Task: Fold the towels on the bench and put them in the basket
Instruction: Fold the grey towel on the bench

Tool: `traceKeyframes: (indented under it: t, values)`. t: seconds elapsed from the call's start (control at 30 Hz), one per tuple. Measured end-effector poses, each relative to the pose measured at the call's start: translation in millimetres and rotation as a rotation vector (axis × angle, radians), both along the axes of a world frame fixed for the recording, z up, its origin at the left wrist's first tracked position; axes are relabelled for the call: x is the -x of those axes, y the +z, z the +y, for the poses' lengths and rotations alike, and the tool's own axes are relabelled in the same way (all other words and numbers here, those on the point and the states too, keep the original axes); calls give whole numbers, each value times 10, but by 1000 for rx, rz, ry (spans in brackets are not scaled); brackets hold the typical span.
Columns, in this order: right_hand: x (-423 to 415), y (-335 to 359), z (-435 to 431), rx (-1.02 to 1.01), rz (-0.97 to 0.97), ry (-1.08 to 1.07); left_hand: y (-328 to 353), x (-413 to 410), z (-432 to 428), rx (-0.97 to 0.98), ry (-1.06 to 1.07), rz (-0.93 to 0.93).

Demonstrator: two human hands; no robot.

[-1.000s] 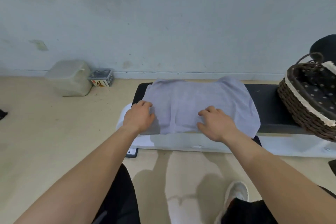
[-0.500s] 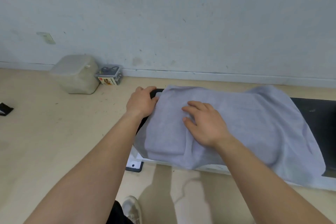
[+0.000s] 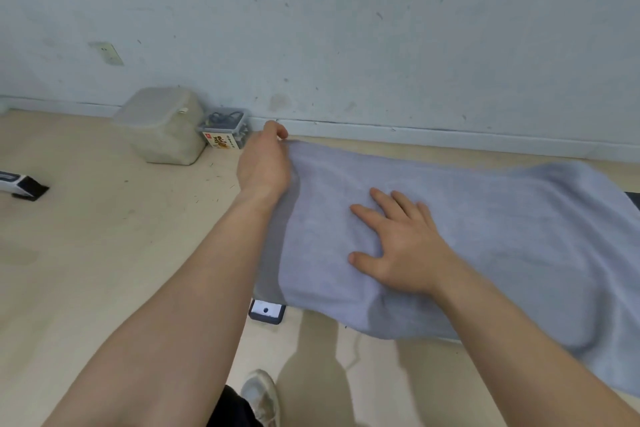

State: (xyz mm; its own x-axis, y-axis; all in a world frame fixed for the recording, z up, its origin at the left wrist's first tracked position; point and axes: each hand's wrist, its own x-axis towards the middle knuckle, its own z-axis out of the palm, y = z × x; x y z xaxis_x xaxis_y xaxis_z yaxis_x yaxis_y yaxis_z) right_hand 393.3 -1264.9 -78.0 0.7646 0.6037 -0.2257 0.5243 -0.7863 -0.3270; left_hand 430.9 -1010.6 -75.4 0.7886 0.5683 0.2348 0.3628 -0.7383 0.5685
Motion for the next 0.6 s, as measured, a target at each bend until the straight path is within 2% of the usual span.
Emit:
traceKeyframes:
  t: [0.17, 0.3, 0.33, 0.4, 0.53, 0.6]
  values:
    - [62, 0, -14, 47, -82, 26, -28, 240, 17, 177, 0, 181]
    - [178, -75, 19, 35, -82, 53, -15, 680, -81, 474, -7, 432]
    - [214, -107, 18, 41, -103, 68, 12, 773, -111, 494, -13, 501]
    - [271, -164, 6, 55, -162, 75, 67, 888, -136, 418, -67, 562]
    - [365, -165, -12, 62, -235, 39, 132, 982, -73, 232, -99, 438]
    - [387, -114, -31, 47, -228, 36, 159, 1011, -36, 94, -51, 450]
